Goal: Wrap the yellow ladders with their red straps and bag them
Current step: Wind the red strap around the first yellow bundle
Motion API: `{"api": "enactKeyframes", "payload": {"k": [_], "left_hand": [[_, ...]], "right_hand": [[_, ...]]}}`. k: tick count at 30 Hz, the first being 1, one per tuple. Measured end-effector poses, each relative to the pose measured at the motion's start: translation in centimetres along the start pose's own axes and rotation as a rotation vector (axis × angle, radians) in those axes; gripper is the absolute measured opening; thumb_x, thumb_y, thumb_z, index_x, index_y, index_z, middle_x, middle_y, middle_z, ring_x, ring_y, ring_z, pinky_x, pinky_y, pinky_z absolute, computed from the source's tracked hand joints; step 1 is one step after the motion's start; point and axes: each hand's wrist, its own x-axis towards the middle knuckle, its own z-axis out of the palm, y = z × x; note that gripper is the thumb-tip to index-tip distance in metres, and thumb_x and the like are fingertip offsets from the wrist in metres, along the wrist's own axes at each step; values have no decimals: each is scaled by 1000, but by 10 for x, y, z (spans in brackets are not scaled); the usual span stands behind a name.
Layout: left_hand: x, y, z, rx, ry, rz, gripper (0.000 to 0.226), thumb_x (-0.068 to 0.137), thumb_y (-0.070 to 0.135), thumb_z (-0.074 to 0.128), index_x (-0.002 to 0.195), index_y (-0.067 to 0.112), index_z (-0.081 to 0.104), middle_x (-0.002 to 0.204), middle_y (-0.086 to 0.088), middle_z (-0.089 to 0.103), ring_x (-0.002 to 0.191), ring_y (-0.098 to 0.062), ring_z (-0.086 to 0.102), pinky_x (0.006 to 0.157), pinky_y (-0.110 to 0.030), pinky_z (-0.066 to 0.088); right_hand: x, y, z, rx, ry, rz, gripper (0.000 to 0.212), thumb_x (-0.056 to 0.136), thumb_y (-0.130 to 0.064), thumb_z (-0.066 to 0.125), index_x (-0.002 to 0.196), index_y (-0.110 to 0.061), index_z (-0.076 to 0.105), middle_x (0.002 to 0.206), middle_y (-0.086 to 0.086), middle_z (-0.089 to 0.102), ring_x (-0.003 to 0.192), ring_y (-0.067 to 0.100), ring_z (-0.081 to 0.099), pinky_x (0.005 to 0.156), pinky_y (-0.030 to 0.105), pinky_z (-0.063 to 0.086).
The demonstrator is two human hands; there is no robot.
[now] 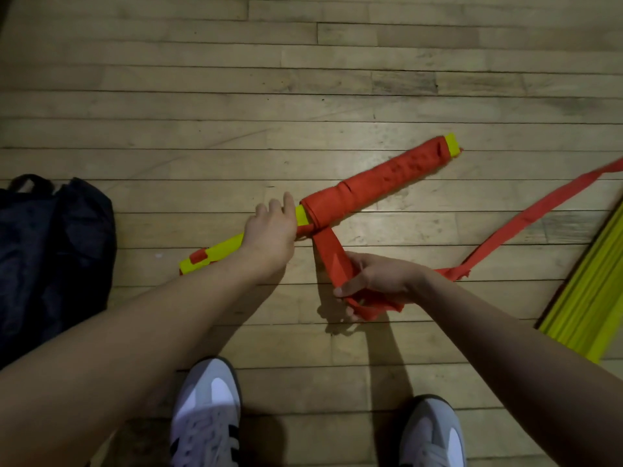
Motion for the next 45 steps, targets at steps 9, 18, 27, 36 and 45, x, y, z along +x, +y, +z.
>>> {"api": "enactKeyframes", "payload": {"k": [9, 18, 27, 36, 45], "left_hand": [[18, -13, 8, 202, 221, 104, 60, 79, 31, 73, 133, 18, 49, 107, -11, 57, 93, -30, 58, 74, -37, 47], [-20, -1, 36, 210, 225, 275, 73, 93, 34, 56, 153, 24, 17, 131, -19, 50, 100, -33, 58, 84, -38, 46], [-5, 0, 20, 62, 76, 85, 75, 98, 23, 47, 154, 18, -2, 131, -13, 44, 114, -31, 50, 80, -39, 47], [18, -15, 5, -7, 36, 12, 70, 98, 23, 49, 153, 20, 5, 134, -13, 42, 118, -34, 47, 80, -42, 47], [17, -10, -3, 291, 248, 80, 55, 87, 15, 55, 138, 18, 37, 114, -10, 55, 98, -27, 58, 65, -31, 47]], "right_hand": [[14, -18, -2, 3, 149, -77, 23, 89, 1, 60, 110, -4, 50, 79, 10, 61, 62, 19, 63, 61, 30, 58], [16, -9, 2, -141, 392, -121, 19, 97, -18, 52, 79, -13, 51, 63, 3, 52, 45, 11, 43, 44, 23, 36], [4, -23, 3, -74, 221, -84, 9, 100, -11, 47, 95, -3, 49, 69, 12, 65, 61, 21, 67, 61, 31, 56], [3, -47, 1, -213, 235, -159, 12, 100, -11, 45, 90, -5, 50, 65, 11, 64, 57, 21, 66, 58, 27, 56], [7, -31, 4, -61, 229, -83, 7, 99, -10, 49, 101, -3, 49, 71, 11, 63, 59, 19, 64, 61, 29, 54]]}}
